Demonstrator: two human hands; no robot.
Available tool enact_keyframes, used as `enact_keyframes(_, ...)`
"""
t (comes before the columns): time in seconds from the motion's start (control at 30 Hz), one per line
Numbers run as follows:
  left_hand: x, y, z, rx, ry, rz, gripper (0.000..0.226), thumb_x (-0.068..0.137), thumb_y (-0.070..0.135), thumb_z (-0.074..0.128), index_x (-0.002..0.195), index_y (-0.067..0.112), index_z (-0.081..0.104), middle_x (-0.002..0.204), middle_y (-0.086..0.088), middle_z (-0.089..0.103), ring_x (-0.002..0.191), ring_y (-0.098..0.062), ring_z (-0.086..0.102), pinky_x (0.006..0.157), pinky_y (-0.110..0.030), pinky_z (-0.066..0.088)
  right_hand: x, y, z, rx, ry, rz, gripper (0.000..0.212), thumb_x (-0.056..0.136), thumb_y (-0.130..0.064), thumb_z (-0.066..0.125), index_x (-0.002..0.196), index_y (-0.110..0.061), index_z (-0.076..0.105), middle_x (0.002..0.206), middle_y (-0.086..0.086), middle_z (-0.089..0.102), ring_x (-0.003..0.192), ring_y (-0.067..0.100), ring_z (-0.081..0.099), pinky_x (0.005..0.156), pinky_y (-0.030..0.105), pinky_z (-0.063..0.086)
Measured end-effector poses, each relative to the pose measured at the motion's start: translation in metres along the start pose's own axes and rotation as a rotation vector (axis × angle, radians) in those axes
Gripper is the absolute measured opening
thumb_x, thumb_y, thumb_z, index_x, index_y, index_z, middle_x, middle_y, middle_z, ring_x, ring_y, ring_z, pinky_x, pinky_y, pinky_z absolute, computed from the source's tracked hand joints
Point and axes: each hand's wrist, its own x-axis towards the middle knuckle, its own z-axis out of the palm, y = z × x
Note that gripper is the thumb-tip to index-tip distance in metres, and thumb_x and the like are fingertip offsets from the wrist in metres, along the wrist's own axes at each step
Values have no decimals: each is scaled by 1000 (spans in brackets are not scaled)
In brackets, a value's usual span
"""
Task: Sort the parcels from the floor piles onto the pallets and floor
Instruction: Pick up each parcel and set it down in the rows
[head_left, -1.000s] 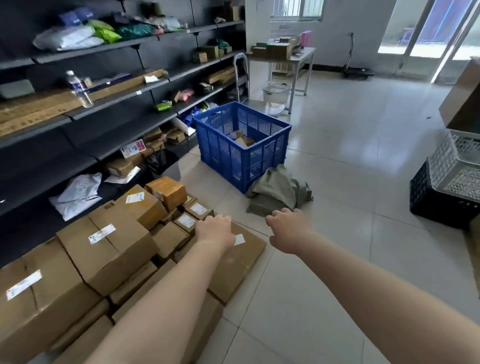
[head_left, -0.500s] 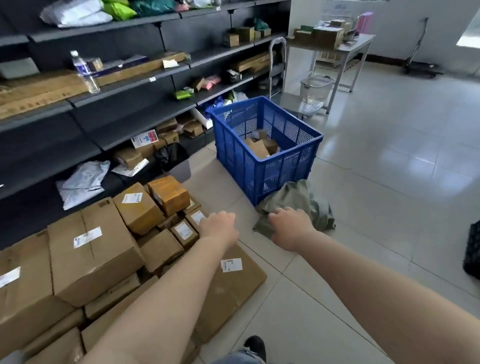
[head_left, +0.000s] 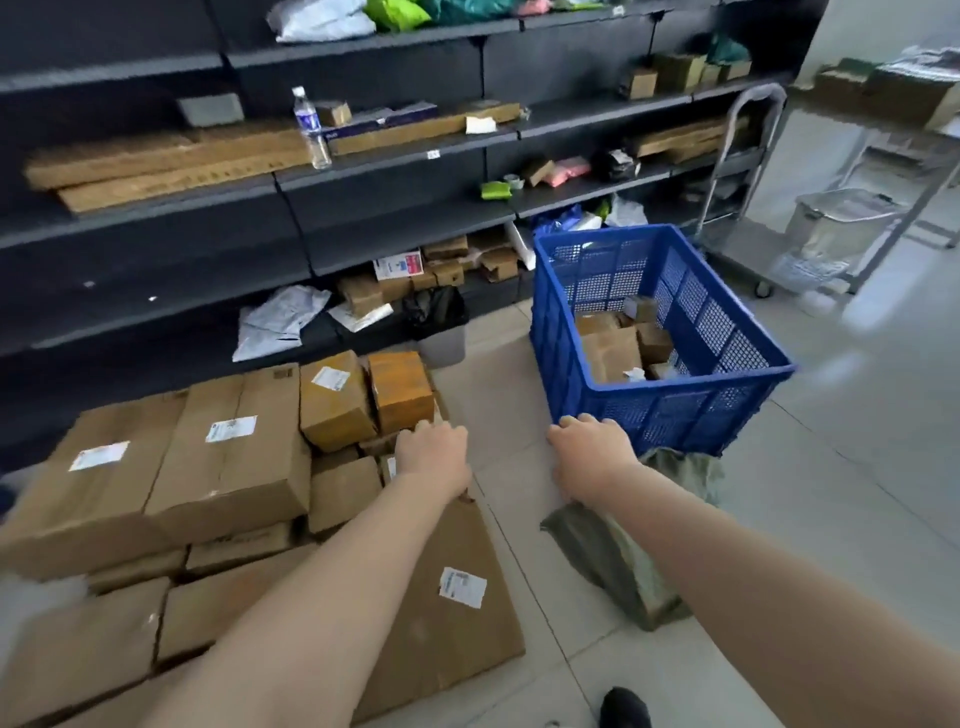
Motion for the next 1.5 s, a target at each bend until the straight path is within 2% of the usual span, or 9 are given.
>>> enact_keyframes(0.13,21,32,-16,-65,-14,-149,25,93,27,48,116,20,54,117,-3,58,111,-27,50,82,-37,41,33,48,-14,-27,-4,-152,32,91,-27,49,121,-17,50,121,4,53,115,25,48,89,35,38)
enact_keyframes(0.23,38,45,-27,-69,-35,-226,26,92,27,49,117,21,54,117,-2,58,110,-26,51,77,-34,38,61,68,-24,-38,22,-240,30,92,-27,49,119,-15,51,119,5,53,112,26,49,81,34,37)
enact_keyframes(0.47,89,41,-29,-73,-79,-359,20,93,28,46,109,20,56,110,-2,59,103,-25,54,73,-33,35,135,71,-20,19,-20,-373,30,91,-18,51,121,-14,52,119,5,54,110,24,52,79,32,44)
enact_keyframes(0.83,232,-45,-12,-167,-102,-433,25,96,32,44,115,18,52,110,-3,56,105,-26,52,78,-36,39,316,49,-29,-52,-131,-454,28,92,-21,50,120,-15,52,116,4,56,106,23,53,75,30,40)
enact_keyframes(1.03,318,-102,16,-358,-173,-521,28,94,33,46,119,20,52,113,-1,56,104,-24,54,79,-34,43,425,23,-16,185,-302,-364,33,92,-28,53,124,-17,53,119,2,57,105,22,56,78,31,48)
enact_keyframes(1.17,388,-140,76,-708,-153,-614,35,95,33,48,128,22,48,126,4,52,107,-17,55,78,-30,49,517,-5,32,548,-419,-213,30,90,-27,57,119,-16,56,104,-1,57,93,15,54,76,23,44)
enact_keyframes(1.3,461,-184,184,-776,-203,-680,39,94,35,50,132,24,44,129,5,51,104,-16,58,78,-30,52,620,-38,137,761,-547,-51,24,89,-28,62,110,-17,55,100,-1,56,89,13,51,66,18,39)
enact_keyframes(1.37,502,-203,251,-839,-223,-786,42,94,35,51,134,25,42,130,4,52,106,-17,58,83,-32,52,671,-52,205,820,-601,40,30,88,-31,64,112,-17,54,105,2,58,94,17,54,76,24,42)
enact_keyframes(1.5,582,-230,384,-962,-203,-939,49,92,36,55,136,19,39,131,-5,52,117,-25,53,93,-38,48,759,-77,337,925,-643,224,62,88,-37,64,140,-14,39,136,7,52,122,25,51,95,29,41)
